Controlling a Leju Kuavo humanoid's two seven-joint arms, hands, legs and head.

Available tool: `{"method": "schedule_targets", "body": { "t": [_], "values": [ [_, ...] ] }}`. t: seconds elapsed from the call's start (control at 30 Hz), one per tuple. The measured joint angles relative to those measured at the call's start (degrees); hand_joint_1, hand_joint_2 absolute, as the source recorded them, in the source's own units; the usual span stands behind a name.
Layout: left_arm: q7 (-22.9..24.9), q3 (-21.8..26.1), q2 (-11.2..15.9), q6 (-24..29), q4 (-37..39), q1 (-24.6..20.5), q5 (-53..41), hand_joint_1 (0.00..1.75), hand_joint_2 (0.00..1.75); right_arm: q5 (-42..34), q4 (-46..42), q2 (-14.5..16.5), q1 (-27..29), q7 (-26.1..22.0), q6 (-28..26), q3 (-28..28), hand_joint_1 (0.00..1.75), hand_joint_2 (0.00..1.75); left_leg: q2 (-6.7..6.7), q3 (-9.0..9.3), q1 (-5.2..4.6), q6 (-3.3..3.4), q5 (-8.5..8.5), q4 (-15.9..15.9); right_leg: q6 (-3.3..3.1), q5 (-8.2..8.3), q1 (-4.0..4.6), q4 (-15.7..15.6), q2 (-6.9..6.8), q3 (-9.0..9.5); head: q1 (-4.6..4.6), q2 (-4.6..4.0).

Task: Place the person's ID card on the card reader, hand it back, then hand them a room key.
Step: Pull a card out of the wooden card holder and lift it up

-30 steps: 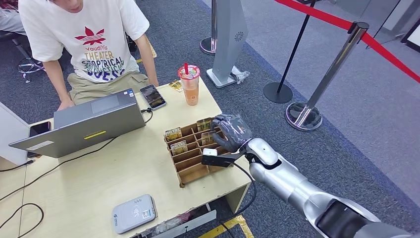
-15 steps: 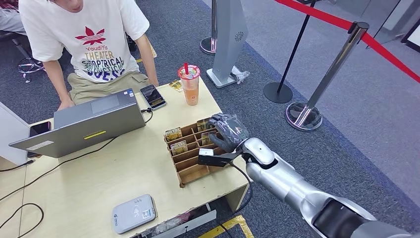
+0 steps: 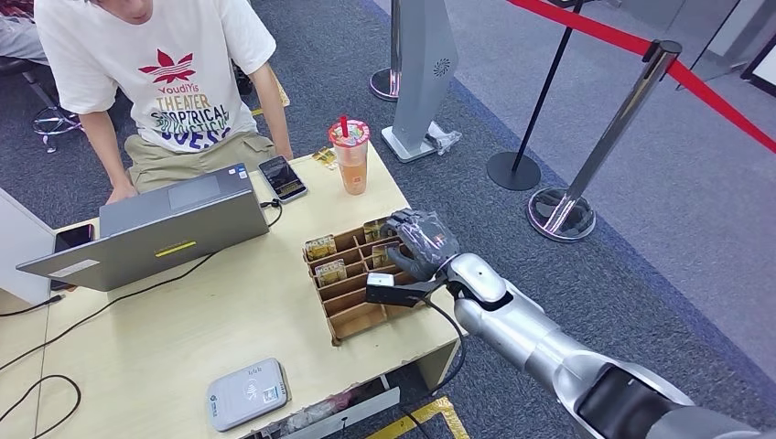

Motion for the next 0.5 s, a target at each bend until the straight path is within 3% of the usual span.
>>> {"method": "schedule_targets", "body": {
  "t": [0.3, 0.5],
  "values": [
    [-0.3, 0.0, 0.0, 0.0, 0.0, 0.0, 0.0, 0.00, 0.00, 0.2, 0.3, 0.0, 0.0, 0.1, 1.2, 0.0, 0.86, 1.75, 0.00, 0.00, 0.00, 0.00, 0.00, 0.0, 0.00, 0.00, 0.00, 0.0, 0.00, -0.02, 0.00, 0.00],
    [-0.4, 0.1, 0.0, 0.0, 0.0, 0.0, 0.3, 0.00, 0.00, 0.7, 0.6, 0.0, 0.0, 0.1, 2.8, 0.0, 1.17, 1.75, 0.00, 0.00, 0.00, 0.00, 0.00, 0.0, 0.00, 0.00, 0.00, 0.0, 0.00, -0.02, 0.00, 0.00]
  ]
}}
